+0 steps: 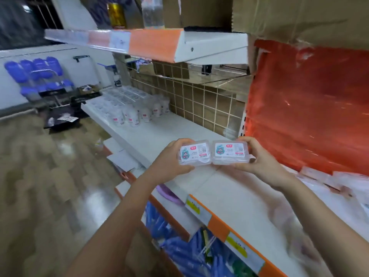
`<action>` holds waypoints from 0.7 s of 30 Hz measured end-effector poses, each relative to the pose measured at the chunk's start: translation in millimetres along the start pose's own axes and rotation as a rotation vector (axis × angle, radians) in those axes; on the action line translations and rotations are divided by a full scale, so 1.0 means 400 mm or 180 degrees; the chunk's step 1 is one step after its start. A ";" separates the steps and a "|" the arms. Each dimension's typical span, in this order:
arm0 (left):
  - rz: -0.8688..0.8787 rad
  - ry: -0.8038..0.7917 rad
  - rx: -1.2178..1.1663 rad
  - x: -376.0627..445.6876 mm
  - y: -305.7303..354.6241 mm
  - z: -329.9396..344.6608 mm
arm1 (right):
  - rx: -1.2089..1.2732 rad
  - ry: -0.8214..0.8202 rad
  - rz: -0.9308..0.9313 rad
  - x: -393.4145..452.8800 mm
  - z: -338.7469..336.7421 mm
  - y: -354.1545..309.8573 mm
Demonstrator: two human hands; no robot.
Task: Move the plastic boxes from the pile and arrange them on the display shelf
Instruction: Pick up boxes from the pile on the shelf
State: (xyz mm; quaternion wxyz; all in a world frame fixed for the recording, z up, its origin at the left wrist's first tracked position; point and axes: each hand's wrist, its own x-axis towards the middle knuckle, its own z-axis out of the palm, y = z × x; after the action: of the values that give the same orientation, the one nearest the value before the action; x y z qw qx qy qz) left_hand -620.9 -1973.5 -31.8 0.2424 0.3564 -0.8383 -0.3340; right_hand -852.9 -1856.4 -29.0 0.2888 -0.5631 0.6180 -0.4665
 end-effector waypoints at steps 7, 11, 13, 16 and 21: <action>-0.0045 0.0146 0.0418 -0.020 -0.189 -0.277 | -0.0183 -0.0317 -0.0235 0.226 0.276 -0.083; -0.0127 0.0203 0.0562 -0.020 -0.294 -0.419 | -0.0194 -0.0513 -0.0242 0.348 0.429 -0.127; -0.0168 0.0220 0.0631 -0.017 -0.352 -0.483 | -0.0240 -0.0542 -0.0273 0.409 0.500 -0.145; -0.0295 0.0250 0.0660 -0.002 -0.442 -0.573 | -0.0285 -0.0505 -0.0274 0.495 0.598 -0.175; -0.0399 0.0391 0.0693 0.049 -0.583 -0.710 | -0.0409 -0.0509 -0.0415 0.641 0.736 -0.225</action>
State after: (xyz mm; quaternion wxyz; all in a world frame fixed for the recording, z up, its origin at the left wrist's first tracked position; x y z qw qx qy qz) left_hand -348.5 -2220.1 -12.1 0.2318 0.4520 -0.8293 -0.2330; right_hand -605.9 -2171.5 -21.7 0.2695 -0.6548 0.5837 -0.3973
